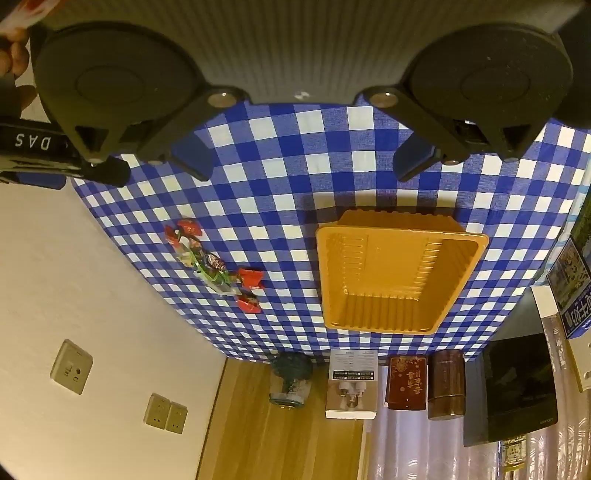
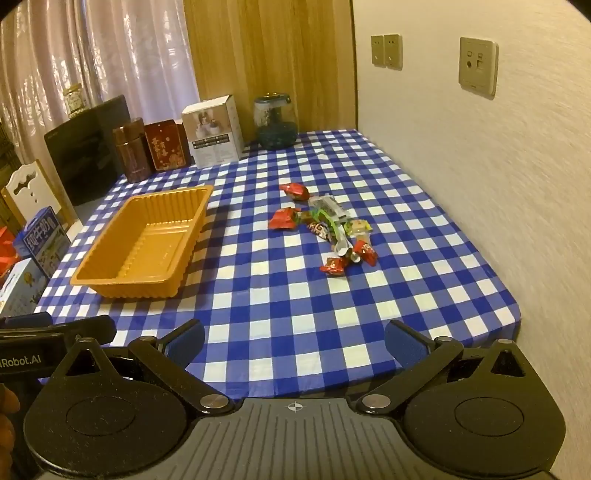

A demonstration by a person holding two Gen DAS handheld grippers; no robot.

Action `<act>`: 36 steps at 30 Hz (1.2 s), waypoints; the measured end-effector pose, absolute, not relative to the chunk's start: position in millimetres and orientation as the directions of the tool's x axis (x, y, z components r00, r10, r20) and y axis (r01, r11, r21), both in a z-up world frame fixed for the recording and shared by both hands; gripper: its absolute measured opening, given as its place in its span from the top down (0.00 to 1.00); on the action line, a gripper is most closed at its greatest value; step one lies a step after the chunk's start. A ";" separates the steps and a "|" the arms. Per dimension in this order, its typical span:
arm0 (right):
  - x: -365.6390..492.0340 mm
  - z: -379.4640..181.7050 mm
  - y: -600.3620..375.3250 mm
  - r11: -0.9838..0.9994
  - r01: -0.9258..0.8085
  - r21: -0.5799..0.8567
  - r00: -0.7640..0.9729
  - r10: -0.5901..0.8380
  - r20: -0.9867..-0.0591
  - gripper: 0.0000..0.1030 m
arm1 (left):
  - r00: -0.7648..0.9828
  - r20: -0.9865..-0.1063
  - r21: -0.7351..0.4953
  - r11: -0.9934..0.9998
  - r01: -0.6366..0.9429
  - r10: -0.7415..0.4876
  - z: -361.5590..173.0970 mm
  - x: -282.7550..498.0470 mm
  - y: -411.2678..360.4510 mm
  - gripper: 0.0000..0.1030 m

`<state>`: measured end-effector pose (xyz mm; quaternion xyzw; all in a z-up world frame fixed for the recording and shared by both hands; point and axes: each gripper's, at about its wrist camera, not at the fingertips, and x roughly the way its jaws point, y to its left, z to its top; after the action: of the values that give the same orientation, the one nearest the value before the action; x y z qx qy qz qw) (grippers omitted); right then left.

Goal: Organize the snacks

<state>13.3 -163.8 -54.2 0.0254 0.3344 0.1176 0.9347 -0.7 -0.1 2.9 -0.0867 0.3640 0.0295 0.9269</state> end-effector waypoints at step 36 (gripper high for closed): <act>13.0 -49.2 -158.9 0.972 -0.199 0.128 0.753 0.235 -0.615 0.00 | 0.738 -0.674 -0.139 0.983 -0.120 -0.006 5.3 -1.0 -1.0 0.00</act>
<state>13.0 -158.9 -49.2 0.0271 0.3320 0.1158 0.9357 -1.0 -1.0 5.3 -0.0871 0.3604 0.0307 0.9282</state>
